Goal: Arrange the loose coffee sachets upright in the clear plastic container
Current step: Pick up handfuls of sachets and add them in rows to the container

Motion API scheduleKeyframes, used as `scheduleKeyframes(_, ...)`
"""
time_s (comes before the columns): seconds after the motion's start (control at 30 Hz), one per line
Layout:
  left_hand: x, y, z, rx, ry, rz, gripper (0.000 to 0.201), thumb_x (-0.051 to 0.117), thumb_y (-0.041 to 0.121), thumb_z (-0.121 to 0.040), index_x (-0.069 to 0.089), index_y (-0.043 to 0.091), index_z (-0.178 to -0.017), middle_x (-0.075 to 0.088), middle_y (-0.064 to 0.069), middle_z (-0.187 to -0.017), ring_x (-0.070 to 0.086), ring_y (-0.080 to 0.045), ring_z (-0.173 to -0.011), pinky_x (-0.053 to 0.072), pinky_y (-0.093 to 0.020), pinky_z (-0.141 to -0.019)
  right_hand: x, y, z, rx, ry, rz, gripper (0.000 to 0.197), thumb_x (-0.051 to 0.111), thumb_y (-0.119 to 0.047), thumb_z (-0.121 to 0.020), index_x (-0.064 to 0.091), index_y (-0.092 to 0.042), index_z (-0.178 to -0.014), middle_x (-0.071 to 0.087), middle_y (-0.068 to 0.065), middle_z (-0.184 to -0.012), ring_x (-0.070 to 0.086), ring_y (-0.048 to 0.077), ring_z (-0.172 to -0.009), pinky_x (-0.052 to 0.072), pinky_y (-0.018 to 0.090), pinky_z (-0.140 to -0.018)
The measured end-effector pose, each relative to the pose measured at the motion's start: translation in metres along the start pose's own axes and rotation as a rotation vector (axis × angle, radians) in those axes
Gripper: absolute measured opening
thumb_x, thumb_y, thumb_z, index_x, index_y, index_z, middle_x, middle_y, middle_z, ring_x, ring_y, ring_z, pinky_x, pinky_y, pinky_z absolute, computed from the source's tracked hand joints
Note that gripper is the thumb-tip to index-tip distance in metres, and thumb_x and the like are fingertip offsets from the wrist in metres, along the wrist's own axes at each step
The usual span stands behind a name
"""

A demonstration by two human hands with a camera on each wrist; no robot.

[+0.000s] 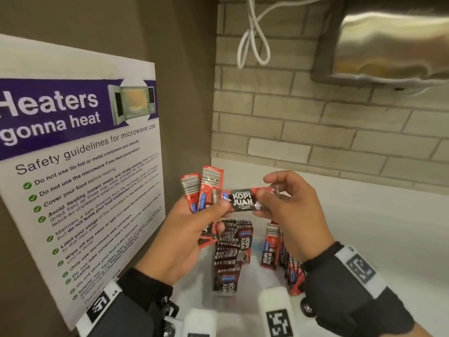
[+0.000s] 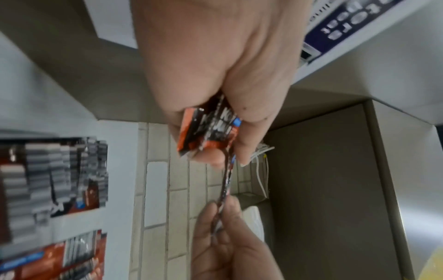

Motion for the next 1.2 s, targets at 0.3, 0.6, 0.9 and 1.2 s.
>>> scheduleKeyframes(0.3, 0.008, 0.019, -0.008, 0.257, 0.084, -0.444, 0.025, 0.077, 0.014, -0.075, 0.061, 0.027, -0.087, 0.065, 0.016, -0.065, 0.058, 0.002, -0.057, 0.044, -0.023, -0.06, 0.004, -0.015, 0.016, -0.21, -0.141, 0.669, 0.018, 0.069, -0.016, -0.079, 0.057, -0.028, -0.087, 0.058, -0.014, -0.09, 0.051, 0.001, -0.083, 0.036, 0.005, -0.068)
scheduleKeyframes(0.6, 0.004, 0.015, -0.011, 0.248, 0.137, -0.309, 0.016, 0.072, 0.031, -0.075, 0.063, 0.019, -0.08, 0.059, 0.004, -0.062, 0.052, -0.008, -0.053, 0.043, -0.023, -0.055, -0.013, 0.005, 0.002, -0.067, -0.138, 0.808, 0.014, 0.066, -0.008, -0.082, 0.061, -0.021, -0.082, 0.061, -0.004, -0.078, 0.055, 0.009, -0.064, 0.04, 0.01, -0.056)
scheduleKeyframes(0.9, -0.027, 0.01, -0.001, 0.231, 0.167, -0.119, 0.032, 0.08, 0.039, -0.067, 0.062, 0.017, -0.083, 0.064, 0.0, -0.071, 0.053, -0.009, -0.058, 0.045, -0.022, -0.052, -0.007, 0.068, -0.013, 0.104, -0.228, 1.118, 0.018, 0.06, 0.0, -0.081, 0.053, -0.016, -0.081, 0.055, -0.002, -0.077, 0.051, 0.016, -0.075, 0.037, 0.018, -0.057)
scheduleKeyframes(1.2, -0.037, 0.0, 0.004, 0.196, 0.152, -0.048, 0.046, 0.082, 0.044, -0.061, 0.061, 0.012, -0.086, 0.062, -0.001, -0.07, 0.053, -0.008, -0.056, 0.045, -0.017, -0.047, -0.002, 0.083, -0.02, 0.241, -0.276, 1.122, 0.02, 0.065, -0.006, -0.081, 0.046, -0.01, -0.083, 0.062, 0.013, -0.093, 0.064, 0.029, -0.082, 0.05, 0.029, -0.065)
Point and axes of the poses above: each hand's wrist, its own z-axis away from the middle knuckle, its own x-axis out of the palm, y = z × x, the point moved 4 cm from there along -z, towards the middle knuckle
